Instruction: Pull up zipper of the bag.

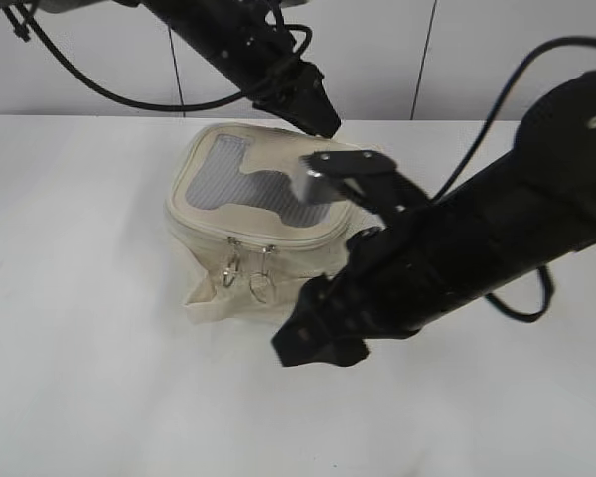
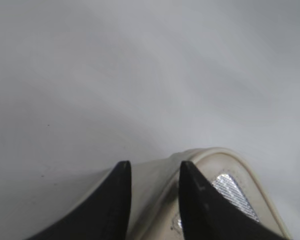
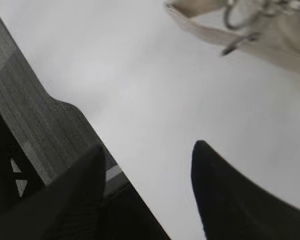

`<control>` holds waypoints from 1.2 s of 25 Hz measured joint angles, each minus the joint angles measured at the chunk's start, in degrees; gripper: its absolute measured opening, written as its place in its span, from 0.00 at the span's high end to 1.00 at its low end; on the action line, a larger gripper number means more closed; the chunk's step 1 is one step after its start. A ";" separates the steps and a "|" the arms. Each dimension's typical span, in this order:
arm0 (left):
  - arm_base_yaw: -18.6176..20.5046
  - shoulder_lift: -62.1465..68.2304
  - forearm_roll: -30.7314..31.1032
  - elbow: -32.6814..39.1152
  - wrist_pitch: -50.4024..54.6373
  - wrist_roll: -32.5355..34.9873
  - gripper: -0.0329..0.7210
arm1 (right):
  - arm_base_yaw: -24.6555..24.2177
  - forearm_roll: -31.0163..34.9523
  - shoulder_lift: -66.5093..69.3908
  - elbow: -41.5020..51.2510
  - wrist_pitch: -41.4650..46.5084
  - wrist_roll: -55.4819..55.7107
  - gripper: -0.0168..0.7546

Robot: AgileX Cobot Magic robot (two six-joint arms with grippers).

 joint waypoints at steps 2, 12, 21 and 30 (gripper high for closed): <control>0.25 -1.53 0.76 0.00 -0.17 -2.51 0.64 | -2.04 -10.02 -3.70 0.00 3.44 10.34 0.37; 0.35 -27.46 8.86 15.67 -0.52 -12.05 0.70 | -4.21 -49.22 -35.14 0.04 27.31 46.32 0.37; -4.80 -79.03 26.59 57.94 -7.66 -30.73 0.71 | -4.21 -56.93 -67.55 7.20 42.97 48.71 0.37; -4.82 -123.84 36.52 86.66 -4.59 -39.16 0.71 | -4.21 -56.77 -88.02 17.54 40.35 48.78 0.37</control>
